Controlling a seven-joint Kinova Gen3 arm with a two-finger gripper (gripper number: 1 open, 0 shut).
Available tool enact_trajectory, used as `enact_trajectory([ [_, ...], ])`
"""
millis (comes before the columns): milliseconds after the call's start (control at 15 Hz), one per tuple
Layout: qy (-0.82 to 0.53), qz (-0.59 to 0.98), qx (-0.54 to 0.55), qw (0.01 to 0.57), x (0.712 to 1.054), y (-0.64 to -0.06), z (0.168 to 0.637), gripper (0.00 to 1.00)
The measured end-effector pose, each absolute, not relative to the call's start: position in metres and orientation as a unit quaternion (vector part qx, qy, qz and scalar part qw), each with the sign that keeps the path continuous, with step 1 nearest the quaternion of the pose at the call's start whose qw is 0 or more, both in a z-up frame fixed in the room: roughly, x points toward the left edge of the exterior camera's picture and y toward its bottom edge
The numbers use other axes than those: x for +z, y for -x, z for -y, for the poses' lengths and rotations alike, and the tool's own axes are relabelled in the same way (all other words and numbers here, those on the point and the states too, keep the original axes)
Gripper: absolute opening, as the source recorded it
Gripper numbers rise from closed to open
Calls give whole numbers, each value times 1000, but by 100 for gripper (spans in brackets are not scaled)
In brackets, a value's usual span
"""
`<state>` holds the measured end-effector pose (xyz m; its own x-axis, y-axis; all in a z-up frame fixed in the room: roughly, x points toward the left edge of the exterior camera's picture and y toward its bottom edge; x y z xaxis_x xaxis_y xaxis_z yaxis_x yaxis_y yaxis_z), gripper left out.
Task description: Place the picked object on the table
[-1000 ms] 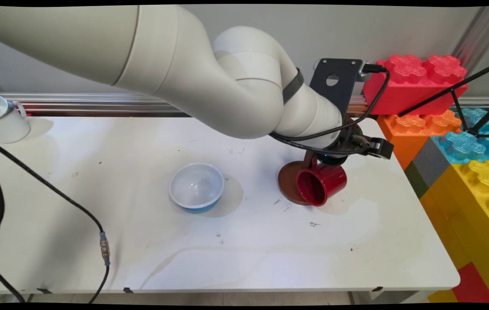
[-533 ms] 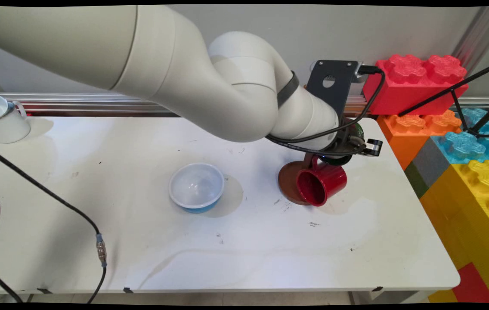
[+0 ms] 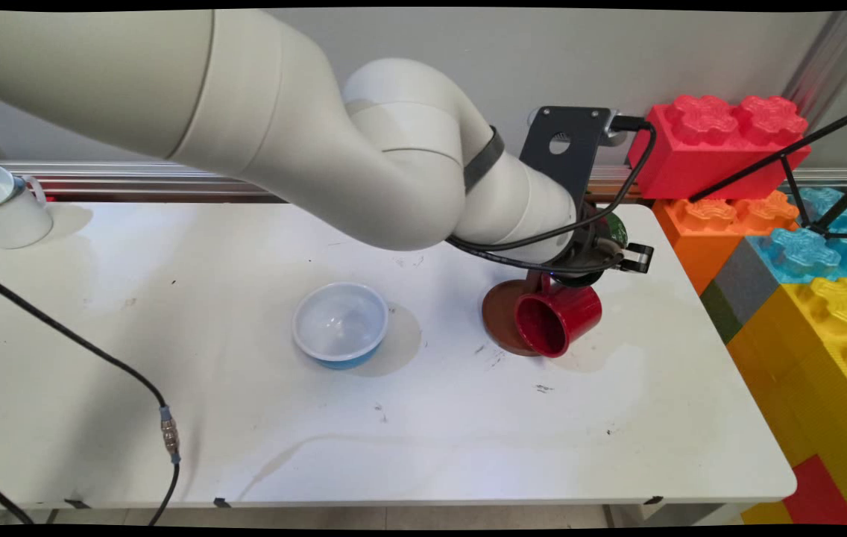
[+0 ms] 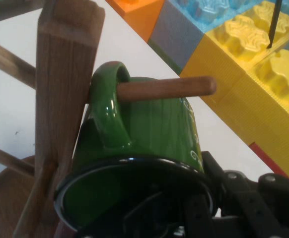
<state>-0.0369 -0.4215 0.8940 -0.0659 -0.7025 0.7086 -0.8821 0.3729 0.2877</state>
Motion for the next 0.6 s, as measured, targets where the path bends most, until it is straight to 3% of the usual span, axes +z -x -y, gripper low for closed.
enact_trajectory([
  [600,-537,725,105,419,902,28,411,0],
])
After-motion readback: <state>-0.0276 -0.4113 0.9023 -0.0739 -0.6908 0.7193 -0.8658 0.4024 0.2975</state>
